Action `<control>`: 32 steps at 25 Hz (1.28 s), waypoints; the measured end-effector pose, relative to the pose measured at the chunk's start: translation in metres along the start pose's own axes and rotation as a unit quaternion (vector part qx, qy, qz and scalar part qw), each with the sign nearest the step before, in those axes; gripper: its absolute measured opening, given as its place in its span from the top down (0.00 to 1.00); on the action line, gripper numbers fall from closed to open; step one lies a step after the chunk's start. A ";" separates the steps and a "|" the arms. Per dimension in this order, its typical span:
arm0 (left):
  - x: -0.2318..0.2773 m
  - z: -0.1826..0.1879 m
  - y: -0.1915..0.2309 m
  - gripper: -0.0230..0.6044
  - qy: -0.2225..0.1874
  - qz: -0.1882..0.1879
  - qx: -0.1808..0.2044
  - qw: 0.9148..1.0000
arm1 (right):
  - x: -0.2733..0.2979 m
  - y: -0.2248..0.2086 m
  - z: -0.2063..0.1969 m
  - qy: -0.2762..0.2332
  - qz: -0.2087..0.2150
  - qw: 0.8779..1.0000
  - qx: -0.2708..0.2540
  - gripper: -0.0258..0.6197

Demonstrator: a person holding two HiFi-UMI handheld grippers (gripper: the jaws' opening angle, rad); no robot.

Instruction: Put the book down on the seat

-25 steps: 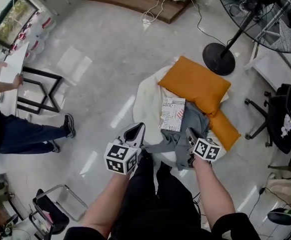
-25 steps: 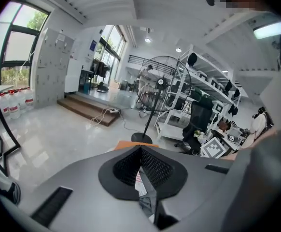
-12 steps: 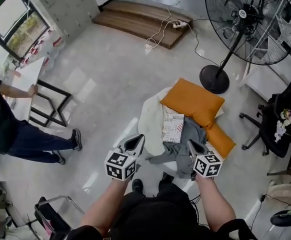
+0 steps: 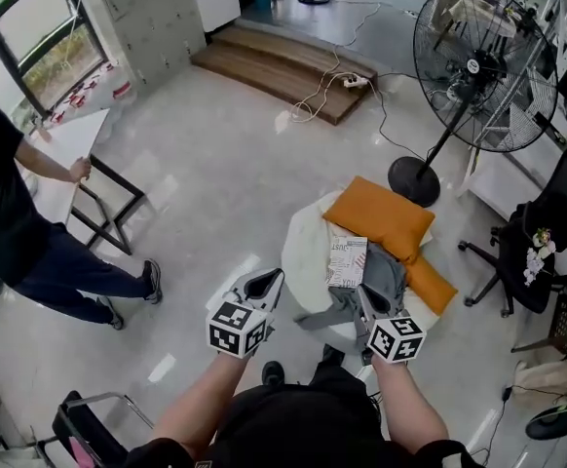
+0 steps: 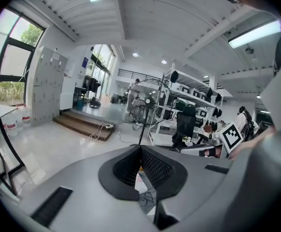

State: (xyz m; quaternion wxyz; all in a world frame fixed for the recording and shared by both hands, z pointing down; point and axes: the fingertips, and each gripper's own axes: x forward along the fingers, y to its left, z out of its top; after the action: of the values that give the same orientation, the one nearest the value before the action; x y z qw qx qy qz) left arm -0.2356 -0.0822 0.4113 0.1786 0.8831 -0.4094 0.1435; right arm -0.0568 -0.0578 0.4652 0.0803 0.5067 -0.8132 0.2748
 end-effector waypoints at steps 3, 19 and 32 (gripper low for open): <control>-0.040 -0.009 0.019 0.96 -0.008 0.006 -0.003 1.000 | -0.006 0.041 -0.003 -0.012 -0.002 1.000 -0.012 0.93; -0.094 0.029 0.004 0.96 -0.071 0.001 0.027 0.997 | -0.108 0.078 0.054 -0.110 -0.043 0.991 -0.058 0.93; -0.051 0.068 -0.129 0.96 -0.084 -0.043 0.051 0.994 | -0.246 -0.015 0.064 -0.167 -0.106 0.978 -0.069 0.94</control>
State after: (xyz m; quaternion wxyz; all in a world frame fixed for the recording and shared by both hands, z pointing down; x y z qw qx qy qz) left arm -0.1602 -0.0003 0.3048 0.1041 0.9168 -0.3766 0.0822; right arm 0.0822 0.0953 0.3161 0.0064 0.6217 -0.7741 0.1192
